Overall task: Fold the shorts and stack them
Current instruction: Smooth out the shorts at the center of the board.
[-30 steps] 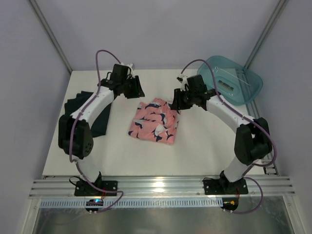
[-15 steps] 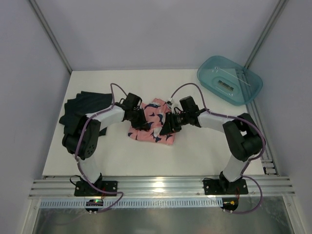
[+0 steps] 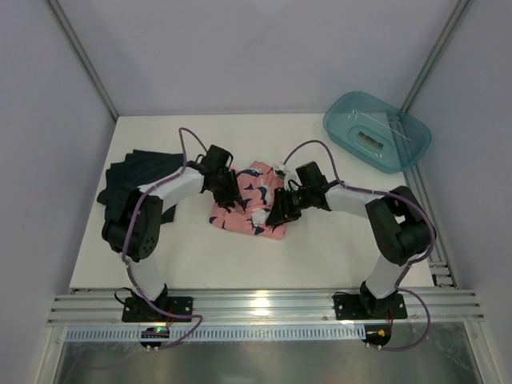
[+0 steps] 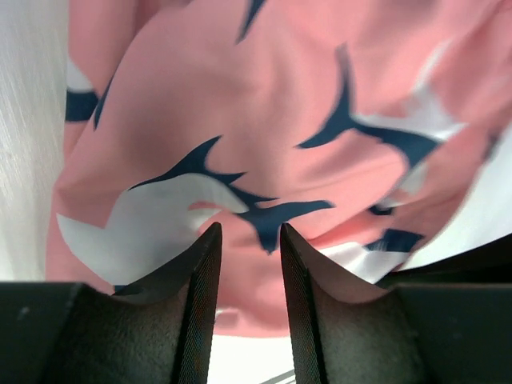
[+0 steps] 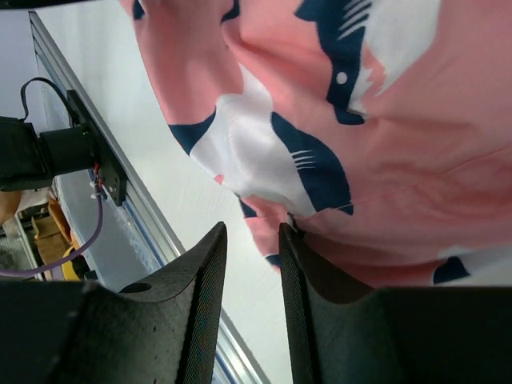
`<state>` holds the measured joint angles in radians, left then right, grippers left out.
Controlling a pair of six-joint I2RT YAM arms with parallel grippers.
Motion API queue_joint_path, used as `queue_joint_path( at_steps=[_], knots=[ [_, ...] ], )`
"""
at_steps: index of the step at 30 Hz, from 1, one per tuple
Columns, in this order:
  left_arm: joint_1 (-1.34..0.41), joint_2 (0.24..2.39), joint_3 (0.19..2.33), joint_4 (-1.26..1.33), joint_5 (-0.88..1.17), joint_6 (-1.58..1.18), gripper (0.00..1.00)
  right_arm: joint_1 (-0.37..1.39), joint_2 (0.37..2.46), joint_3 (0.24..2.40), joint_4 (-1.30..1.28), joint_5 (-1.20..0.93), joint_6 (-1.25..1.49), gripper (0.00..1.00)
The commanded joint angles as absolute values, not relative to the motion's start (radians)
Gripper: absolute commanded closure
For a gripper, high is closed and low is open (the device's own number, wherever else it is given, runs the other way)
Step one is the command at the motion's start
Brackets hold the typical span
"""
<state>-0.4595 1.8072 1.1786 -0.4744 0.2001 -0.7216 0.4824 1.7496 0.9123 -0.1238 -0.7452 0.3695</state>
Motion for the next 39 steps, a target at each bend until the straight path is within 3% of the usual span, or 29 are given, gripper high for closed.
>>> queue_joint_path(
  at_steps=[1, 13, 23, 30, 34, 39],
  knots=[
    [-0.451, 1.733, 1.299, -0.502, 0.185, -0.672, 0.62, 0.474, 1.629, 1.011, -0.166, -0.704, 0.341, 0.64],
    [-0.416, 2.077, 1.601, -0.48, 0.274, -0.614, 0.65, 0.368, 1.925, 1.318, -0.187, -0.64, 0.342, 0.63],
    [-0.38, 2.25, 1.795, -0.499, 0.368, -0.561, 0.65, 0.325, 1.984, 1.229, -0.126, -0.479, 0.422, 0.63],
    [-0.383, 2.025, 1.799, -0.603, 0.171, -0.464, 0.58, 0.325, 1.721, 0.881, 0.056, -0.319, 0.652, 0.63],
    [-0.393, 1.78, 1.564, -0.65, 0.088, -0.463, 0.54, 0.365, 1.559, 0.703, 0.189, -0.313, 0.833, 0.63],
    [-0.393, 1.516, 1.269, -0.654, 0.13, -0.577, 0.57, 0.437, 1.393, 0.738, 0.058, -0.317, 0.772, 0.63]
  ],
)
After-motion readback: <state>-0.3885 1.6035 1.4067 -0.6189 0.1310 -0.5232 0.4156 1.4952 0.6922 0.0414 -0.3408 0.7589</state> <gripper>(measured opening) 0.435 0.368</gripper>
